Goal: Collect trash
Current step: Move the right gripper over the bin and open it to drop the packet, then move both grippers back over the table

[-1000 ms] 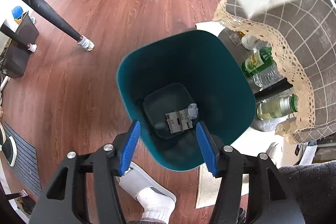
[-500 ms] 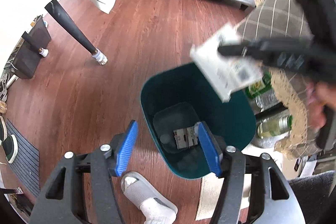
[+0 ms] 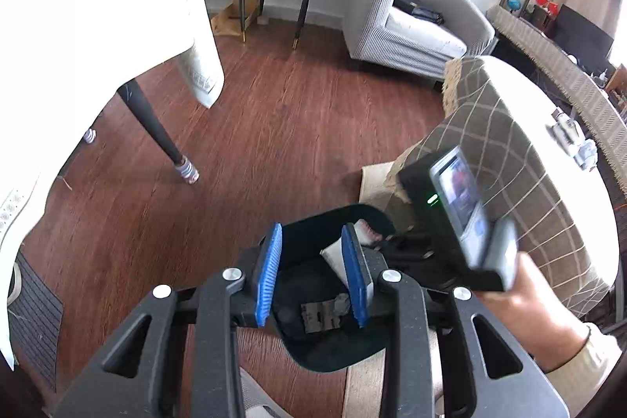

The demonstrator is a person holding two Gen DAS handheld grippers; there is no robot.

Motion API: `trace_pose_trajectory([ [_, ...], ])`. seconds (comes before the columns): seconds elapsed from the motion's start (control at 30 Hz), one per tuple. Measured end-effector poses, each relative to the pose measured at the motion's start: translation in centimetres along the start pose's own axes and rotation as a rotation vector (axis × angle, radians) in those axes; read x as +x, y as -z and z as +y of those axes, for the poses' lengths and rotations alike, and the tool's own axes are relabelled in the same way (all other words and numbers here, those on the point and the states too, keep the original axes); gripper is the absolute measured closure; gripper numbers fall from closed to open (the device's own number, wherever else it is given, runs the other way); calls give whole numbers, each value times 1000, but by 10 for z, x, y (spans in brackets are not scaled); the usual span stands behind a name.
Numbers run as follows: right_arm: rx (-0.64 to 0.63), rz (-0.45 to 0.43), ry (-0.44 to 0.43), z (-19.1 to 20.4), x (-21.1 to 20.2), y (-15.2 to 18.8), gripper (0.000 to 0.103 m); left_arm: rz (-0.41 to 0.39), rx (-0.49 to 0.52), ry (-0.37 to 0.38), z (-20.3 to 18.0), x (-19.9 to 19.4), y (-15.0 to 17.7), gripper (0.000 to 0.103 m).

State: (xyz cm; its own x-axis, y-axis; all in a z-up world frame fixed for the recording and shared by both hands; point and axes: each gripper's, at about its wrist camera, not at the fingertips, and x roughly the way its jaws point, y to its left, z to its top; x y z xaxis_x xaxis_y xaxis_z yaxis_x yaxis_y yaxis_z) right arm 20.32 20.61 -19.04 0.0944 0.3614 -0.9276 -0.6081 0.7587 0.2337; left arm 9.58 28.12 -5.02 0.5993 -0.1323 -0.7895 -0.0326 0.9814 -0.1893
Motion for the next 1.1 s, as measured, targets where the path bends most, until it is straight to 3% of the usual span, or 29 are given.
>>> trace_pose_trajectory([
  [0.13,-8,27,25,-2,7,5,102,-25,32,-20,-7,-6,-5,70],
  [0.17,-9,31,28,-2,7,7,94,-33,37,-28,-9,-8,-6,70],
  [0.2,-6,34,30,-4,8,8,75,-38,37,-32,-8,-8,-7,70],
  [0.27,-1,32,28,-5,6,10,51,-39,28,-21,-10,-10,-8,70],
  [0.77,-60,-62,16,-2,-43,20,51,-162,37,-31,-31,-40,-24,70],
  [1.1,-105,-173,-18,2,-98,26,51,-233,9,-45,-33,-53,-38,69],
])
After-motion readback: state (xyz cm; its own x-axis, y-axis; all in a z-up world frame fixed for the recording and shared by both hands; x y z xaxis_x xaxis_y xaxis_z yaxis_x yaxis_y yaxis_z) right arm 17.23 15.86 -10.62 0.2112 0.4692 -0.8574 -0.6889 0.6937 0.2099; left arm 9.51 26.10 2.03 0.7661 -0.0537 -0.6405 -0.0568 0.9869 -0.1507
